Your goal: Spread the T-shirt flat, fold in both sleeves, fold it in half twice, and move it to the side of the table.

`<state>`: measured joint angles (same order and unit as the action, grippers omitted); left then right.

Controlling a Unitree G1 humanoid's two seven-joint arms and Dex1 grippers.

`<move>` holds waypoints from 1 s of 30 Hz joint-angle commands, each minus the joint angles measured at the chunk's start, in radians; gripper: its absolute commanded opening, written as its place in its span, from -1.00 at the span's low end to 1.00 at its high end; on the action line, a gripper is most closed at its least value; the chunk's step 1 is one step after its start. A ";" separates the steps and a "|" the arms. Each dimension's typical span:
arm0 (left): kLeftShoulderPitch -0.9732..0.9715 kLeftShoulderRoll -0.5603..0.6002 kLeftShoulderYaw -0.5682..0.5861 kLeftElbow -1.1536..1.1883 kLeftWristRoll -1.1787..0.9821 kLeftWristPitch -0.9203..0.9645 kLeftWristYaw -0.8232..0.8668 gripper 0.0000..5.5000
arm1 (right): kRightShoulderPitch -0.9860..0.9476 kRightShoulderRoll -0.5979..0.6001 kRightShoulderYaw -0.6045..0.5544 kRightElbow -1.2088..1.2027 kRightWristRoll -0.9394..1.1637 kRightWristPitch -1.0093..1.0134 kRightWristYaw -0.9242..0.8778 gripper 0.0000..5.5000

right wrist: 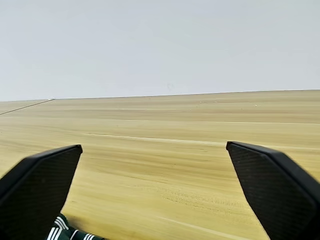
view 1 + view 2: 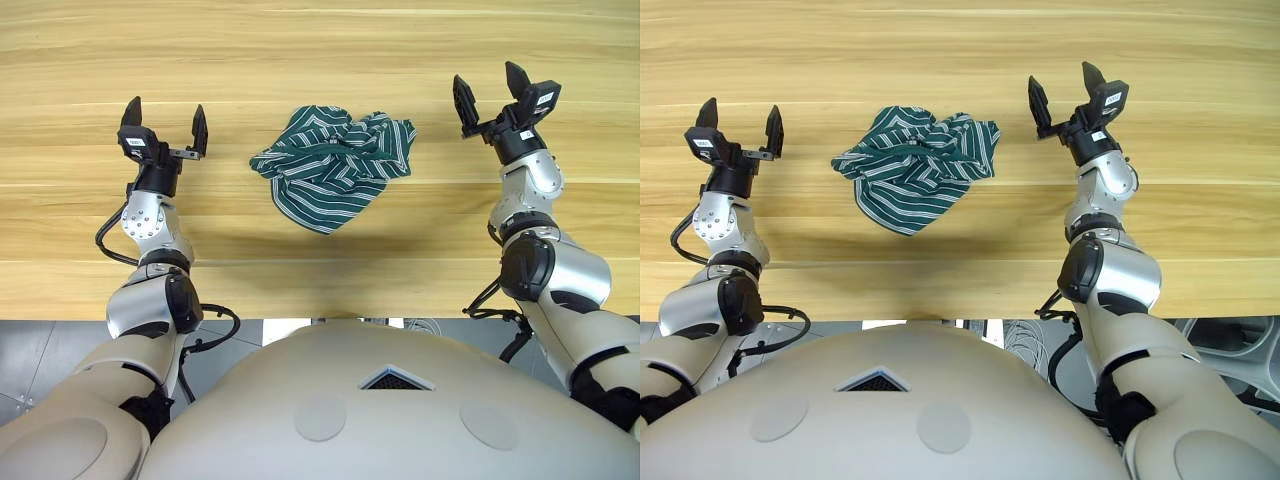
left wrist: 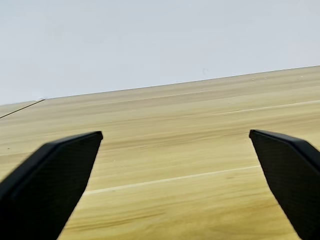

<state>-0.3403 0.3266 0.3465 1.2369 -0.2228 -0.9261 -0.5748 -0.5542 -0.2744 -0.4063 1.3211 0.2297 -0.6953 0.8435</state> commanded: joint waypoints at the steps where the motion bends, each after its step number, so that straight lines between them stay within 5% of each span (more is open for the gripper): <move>1: -0.006 0.002 -0.003 -0.001 0.005 -0.004 -0.016 0.95 | 0.010 0.007 0.024 -0.017 -0.004 -0.009 0.149 0.96; 5: -0.004 0.000 -0.003 -0.002 0.003 -0.005 -0.028 0.95 | 0.055 0.011 0.051 -0.060 0.042 -0.008 0.511 0.96; 9: -0.005 0.000 -0.005 -0.001 0.006 -0.004 -0.034 0.95 | 0.094 0.034 0.139 -0.099 -0.003 -0.058 0.658 0.96; 13: -0.006 -0.001 -0.005 -0.001 0.006 -0.005 -0.036 0.95 | 0.106 0.028 0.254 -0.090 -0.138 -0.108 0.515 0.96; 19: -0.006 -0.002 -0.005 -0.005 0.003 -0.008 -0.042 0.96 | 0.089 0.016 0.340 -0.067 -0.259 -0.103 0.272 0.54; 30: -0.008 -0.003 -0.002 -0.009 -0.001 -0.011 -0.049 0.96 | 0.089 0.004 0.402 -0.067 -0.297 -0.076 0.194 -0.15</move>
<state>-0.3406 0.3264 0.3452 1.2356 -0.2239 -0.9276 -0.6153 -0.4490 -0.2620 -0.0128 1.2486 -0.0657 -0.7863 1.0374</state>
